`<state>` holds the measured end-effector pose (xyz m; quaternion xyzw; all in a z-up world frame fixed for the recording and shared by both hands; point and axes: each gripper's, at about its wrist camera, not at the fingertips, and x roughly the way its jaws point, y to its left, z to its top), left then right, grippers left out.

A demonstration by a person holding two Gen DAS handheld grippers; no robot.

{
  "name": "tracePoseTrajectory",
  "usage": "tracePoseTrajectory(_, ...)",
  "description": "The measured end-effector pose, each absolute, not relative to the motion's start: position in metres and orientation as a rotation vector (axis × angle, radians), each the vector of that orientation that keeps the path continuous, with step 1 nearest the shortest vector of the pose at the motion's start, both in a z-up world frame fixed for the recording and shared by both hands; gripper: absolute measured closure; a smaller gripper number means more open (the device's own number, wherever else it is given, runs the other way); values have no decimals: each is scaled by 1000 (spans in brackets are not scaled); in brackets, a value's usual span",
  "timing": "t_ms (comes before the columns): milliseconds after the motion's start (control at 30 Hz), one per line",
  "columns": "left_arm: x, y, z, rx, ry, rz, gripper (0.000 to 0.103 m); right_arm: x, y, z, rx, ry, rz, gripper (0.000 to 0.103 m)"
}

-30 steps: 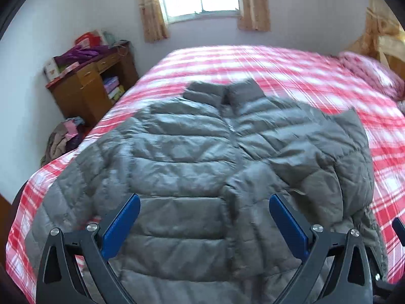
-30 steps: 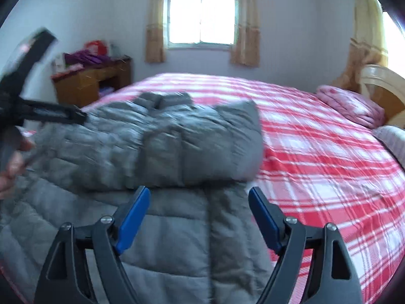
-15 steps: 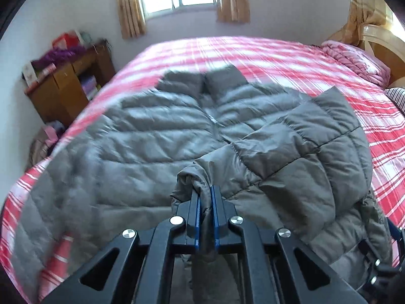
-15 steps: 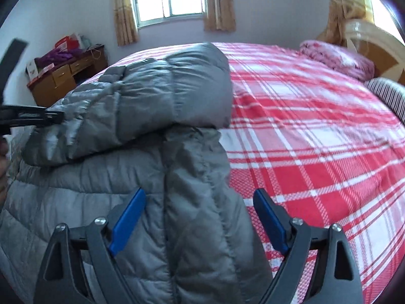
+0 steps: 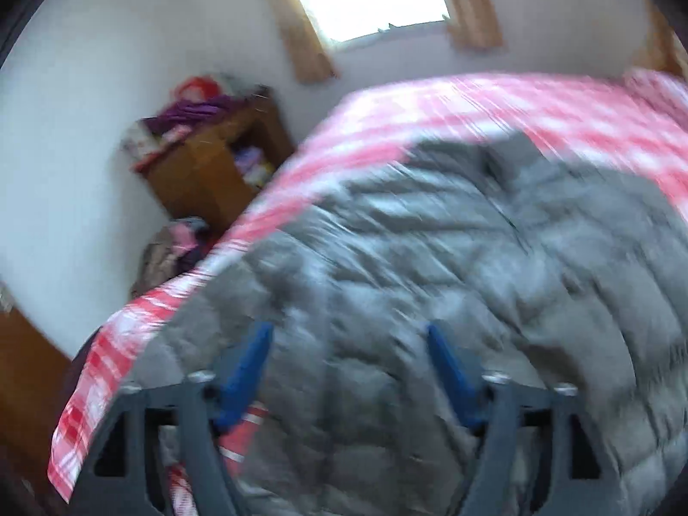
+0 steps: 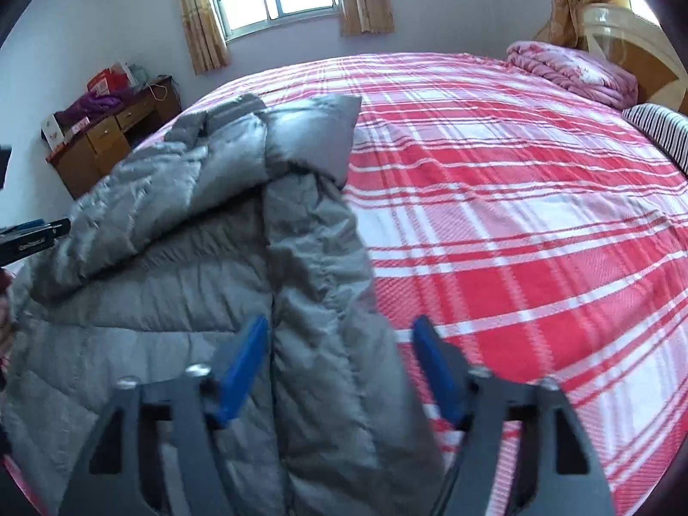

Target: Fold large clothes

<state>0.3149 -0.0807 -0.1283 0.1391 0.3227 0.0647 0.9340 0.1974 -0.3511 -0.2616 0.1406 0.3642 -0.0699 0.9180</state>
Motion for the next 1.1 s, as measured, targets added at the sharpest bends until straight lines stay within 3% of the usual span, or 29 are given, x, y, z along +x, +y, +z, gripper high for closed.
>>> tracePoseTrajectory(167, 316, -81, -105, 157, 599, 156, 18, 200, -364, -208, 291, 643, -144, 35)
tracePoseTrajectory(300, 321, -115, -121, 164, 630, 95, 18, 259, -349, -183, 188, 598, -132, 35)
tracePoseTrajectory(433, 337, -142, -157, 271, 614, 117, 18, 319, -331, -197, 120, 597, -73, 35)
tracePoseTrajectory(600, 366, -137, -205, 350, 724, 177, 17, 359, -314, -236, 86, 672, -44, 35)
tracePoseTrajectory(800, 377, -124, -219, 297, 789, 171, 7, 367, -309, -261, 66, 751, -34, 33)
tracePoseTrajectory(1100, 385, -126, -225, 318, 803, 198, 2, 378, -306, -274, 48, 823, -49, 29)
